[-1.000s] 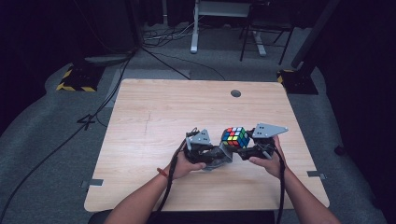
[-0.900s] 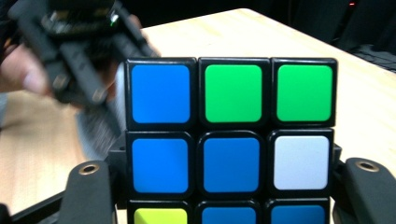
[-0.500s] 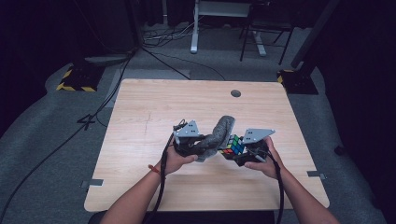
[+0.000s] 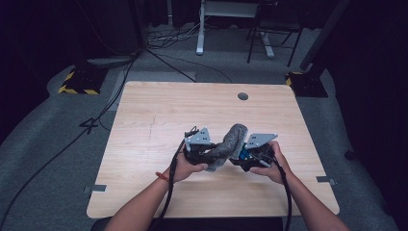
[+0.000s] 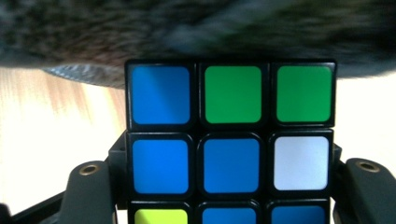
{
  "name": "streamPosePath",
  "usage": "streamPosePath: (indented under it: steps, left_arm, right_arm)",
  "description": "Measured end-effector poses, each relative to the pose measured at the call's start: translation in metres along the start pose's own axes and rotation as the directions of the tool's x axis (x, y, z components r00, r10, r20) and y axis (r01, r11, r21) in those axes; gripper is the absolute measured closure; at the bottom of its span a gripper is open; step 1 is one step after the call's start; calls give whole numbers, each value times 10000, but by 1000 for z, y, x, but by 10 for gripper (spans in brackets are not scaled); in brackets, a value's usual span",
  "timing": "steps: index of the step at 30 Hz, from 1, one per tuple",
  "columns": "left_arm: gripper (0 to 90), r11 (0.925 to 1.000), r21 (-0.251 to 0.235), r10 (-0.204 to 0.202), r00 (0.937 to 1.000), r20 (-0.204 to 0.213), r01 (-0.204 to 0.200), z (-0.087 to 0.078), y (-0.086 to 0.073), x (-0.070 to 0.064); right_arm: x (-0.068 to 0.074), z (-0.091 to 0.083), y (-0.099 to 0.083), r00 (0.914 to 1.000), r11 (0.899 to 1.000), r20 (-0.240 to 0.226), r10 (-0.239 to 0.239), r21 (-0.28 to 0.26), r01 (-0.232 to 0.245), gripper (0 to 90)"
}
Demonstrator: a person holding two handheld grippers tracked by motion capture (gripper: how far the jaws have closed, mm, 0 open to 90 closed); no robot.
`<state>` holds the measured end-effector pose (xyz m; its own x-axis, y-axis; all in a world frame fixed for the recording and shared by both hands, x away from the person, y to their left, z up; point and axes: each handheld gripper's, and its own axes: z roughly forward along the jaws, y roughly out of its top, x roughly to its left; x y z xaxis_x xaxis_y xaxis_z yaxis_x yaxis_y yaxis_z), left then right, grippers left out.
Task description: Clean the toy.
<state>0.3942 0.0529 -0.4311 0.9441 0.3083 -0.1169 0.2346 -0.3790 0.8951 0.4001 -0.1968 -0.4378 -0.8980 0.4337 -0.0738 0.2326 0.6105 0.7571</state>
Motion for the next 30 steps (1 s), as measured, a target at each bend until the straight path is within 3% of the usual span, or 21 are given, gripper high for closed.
streamPosePath:
  steps: [2,5,8,10,12,13,17,23,25,28,30]
  left_arm:
    - [712,9993,333,171,9983,-553,-152,1,0,1]
    - [712,9995,309,-88,9960,-889,116,5,-2,7]
    - [712,9988,477,-47,9938,-1112,101,7,-4,10]
    - [712,9974,683,-134,9932,-1161,214,8,-7,14]
    - [712,9933,1098,-242,9947,-1003,353,12,-10,16]
    - [711,9937,1077,-217,9966,-794,303,12,-12,16]
    - [711,9939,1086,235,9985,-485,-182,10,-7,8]
    - [708,9979,198,617,9980,150,-620,3,3,-7]
    - [709,9974,1,718,9974,3,-718,1,7,-10]
    - [710,9990,-74,433,9985,-336,-436,0,7,-6]
    - [710,9996,139,264,9978,-600,-257,1,3,0]
  right_arm:
    - [-2,-2,-1,9999,9999,-83,111,-103,-112,337]
    - [3,-1,1,9984,9998,-560,-111,-149,103,337]
    - [12,4,5,9961,9989,-748,-473,24,476,336]
    - [12,4,6,9959,9991,-797,-430,-56,427,336]
    - [10,1,7,9961,9992,-791,-385,-176,372,336]
    - [8,-1,7,9967,9992,-736,-330,-238,313,336]
    - [2,-6,4,9992,9997,-321,-219,-120,215,336]
    - [-5,-3,-2,9994,9998,-299,149,95,-146,336]
    - [-2,0,-1,9990,9998,-446,102,159,-95,336]
    - [3,3,2,9983,9999,-576,-14,143,22,336]
    - [7,3,5,9975,9999,-697,-96,117,104,337]
